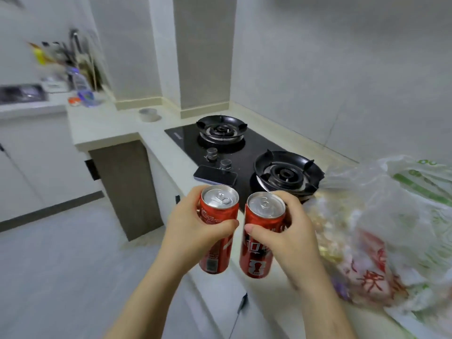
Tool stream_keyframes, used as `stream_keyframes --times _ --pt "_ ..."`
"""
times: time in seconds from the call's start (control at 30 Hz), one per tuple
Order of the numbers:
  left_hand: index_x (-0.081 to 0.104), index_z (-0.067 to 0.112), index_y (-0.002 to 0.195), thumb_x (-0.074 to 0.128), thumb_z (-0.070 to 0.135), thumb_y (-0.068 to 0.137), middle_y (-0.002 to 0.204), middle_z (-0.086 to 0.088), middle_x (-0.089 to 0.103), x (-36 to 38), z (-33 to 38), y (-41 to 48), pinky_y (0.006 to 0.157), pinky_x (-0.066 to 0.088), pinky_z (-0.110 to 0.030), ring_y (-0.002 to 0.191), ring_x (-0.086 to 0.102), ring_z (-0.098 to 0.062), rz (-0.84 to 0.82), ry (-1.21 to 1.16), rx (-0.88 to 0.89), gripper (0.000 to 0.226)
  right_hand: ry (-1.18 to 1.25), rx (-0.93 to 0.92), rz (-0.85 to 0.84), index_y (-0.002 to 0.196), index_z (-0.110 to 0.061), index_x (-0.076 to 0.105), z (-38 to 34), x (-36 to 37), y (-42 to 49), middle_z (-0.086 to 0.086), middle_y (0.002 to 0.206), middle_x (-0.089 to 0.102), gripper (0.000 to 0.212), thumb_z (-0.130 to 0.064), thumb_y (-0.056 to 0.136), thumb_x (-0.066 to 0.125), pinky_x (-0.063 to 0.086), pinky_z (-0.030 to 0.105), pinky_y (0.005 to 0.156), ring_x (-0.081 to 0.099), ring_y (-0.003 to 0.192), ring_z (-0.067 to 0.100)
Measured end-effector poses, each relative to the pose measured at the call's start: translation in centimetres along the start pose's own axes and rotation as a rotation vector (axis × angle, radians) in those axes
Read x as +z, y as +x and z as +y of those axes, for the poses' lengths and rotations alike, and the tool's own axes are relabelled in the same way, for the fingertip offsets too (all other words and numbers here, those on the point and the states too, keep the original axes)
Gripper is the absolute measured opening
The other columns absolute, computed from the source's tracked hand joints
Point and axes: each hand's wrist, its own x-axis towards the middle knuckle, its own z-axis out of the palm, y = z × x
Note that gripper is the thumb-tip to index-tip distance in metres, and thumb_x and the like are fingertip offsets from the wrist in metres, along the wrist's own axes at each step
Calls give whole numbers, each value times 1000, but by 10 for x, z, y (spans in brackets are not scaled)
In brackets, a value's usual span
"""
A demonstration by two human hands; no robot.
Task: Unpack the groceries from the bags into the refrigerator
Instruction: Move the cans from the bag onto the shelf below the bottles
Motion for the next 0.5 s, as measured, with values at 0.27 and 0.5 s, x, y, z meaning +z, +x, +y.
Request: stream_keyframes --times 0.27,0.5 --pt "57 40 93 81 12 60 88 17 65 -96 -27 -66 63 43 -12 79 58 12 417 114 -110 50 90 -40 -395 103 -36 55 -20 103 -21 -22 96 63 54 -11 64 81 51 22 77 61 91 -2" --pt "58 41 91 80 20 56 91 14 66 -192 -45 -139 65 43 -15 81 59 4 738 166 -194 47 130 -116 -705 110 -32 54 -59 209 -63 -16 101 63 60 -8 63 81 53 26 82 61 95 6"
